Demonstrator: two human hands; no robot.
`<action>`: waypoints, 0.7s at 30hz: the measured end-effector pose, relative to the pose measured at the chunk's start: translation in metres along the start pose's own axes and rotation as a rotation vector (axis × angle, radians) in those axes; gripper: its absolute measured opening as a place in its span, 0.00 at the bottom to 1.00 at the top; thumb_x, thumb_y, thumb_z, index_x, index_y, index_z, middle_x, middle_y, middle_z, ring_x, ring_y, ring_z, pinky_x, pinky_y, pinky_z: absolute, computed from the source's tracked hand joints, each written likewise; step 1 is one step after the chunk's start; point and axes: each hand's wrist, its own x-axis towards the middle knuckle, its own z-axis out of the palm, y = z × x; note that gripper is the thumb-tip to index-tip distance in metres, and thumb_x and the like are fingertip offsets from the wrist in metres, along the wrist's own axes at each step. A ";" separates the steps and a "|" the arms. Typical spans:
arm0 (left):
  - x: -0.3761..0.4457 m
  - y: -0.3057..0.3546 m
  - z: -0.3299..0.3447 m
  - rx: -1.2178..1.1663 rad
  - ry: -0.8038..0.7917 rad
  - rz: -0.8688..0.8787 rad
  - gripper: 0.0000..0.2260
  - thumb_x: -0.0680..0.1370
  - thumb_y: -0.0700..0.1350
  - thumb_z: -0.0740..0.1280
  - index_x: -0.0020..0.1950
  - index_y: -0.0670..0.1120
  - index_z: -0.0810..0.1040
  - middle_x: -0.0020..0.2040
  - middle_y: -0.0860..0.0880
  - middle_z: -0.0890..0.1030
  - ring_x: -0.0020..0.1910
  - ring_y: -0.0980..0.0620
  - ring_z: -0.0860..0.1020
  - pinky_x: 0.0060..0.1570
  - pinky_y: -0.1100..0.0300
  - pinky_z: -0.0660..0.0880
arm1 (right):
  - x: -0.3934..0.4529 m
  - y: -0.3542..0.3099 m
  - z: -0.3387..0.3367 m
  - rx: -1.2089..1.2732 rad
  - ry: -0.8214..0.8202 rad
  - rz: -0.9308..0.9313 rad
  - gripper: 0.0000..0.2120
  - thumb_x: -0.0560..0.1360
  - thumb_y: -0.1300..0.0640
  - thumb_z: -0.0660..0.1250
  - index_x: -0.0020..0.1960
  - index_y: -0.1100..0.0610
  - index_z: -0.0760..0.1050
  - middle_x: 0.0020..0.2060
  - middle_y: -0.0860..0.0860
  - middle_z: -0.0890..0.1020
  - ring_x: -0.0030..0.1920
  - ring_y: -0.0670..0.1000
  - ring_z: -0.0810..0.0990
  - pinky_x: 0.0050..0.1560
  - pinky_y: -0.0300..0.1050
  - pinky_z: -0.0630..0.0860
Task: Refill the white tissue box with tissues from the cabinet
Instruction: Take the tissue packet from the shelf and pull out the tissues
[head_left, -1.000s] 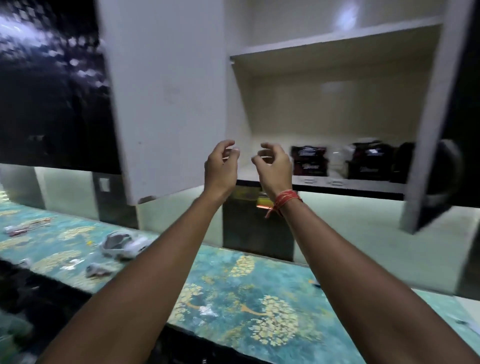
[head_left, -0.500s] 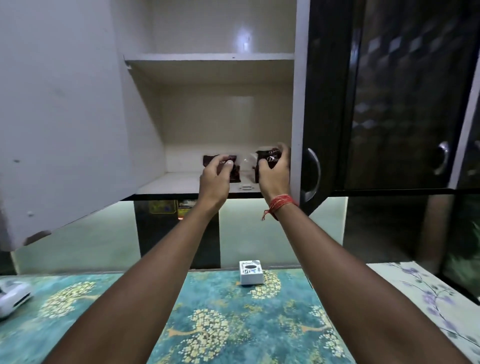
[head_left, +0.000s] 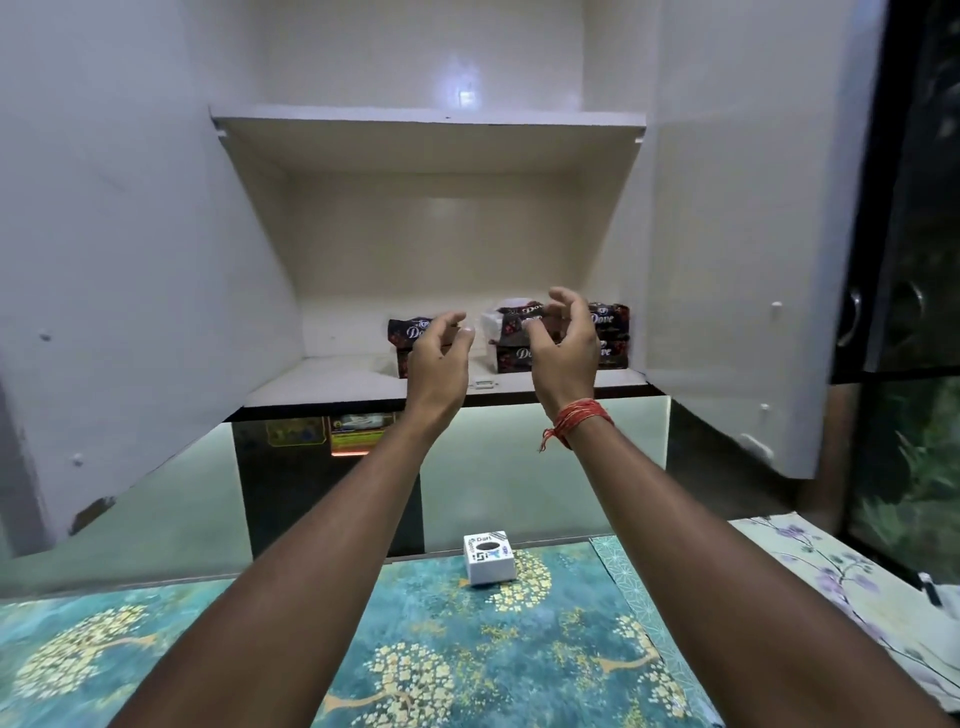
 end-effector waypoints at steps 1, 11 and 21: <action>0.003 -0.004 -0.007 0.004 0.006 0.004 0.14 0.79 0.51 0.63 0.63 0.50 0.78 0.58 0.49 0.83 0.59 0.49 0.80 0.61 0.44 0.77 | 0.000 0.003 0.007 0.010 -0.022 0.008 0.18 0.70 0.56 0.66 0.60 0.52 0.74 0.52 0.52 0.81 0.51 0.50 0.80 0.55 0.50 0.79; 0.065 -0.067 -0.034 0.040 0.119 -0.087 0.12 0.80 0.48 0.64 0.63 0.50 0.77 0.53 0.50 0.82 0.55 0.48 0.81 0.59 0.47 0.79 | 0.037 0.070 0.083 -0.062 -0.312 0.130 0.18 0.74 0.57 0.67 0.64 0.55 0.73 0.56 0.55 0.79 0.56 0.53 0.79 0.58 0.50 0.78; 0.179 -0.121 -0.032 0.313 0.292 -0.210 0.17 0.81 0.51 0.61 0.67 0.45 0.75 0.61 0.47 0.80 0.59 0.48 0.77 0.57 0.57 0.72 | 0.142 0.149 0.176 -0.312 -0.552 0.226 0.25 0.78 0.47 0.61 0.71 0.58 0.66 0.60 0.58 0.80 0.61 0.59 0.78 0.59 0.48 0.73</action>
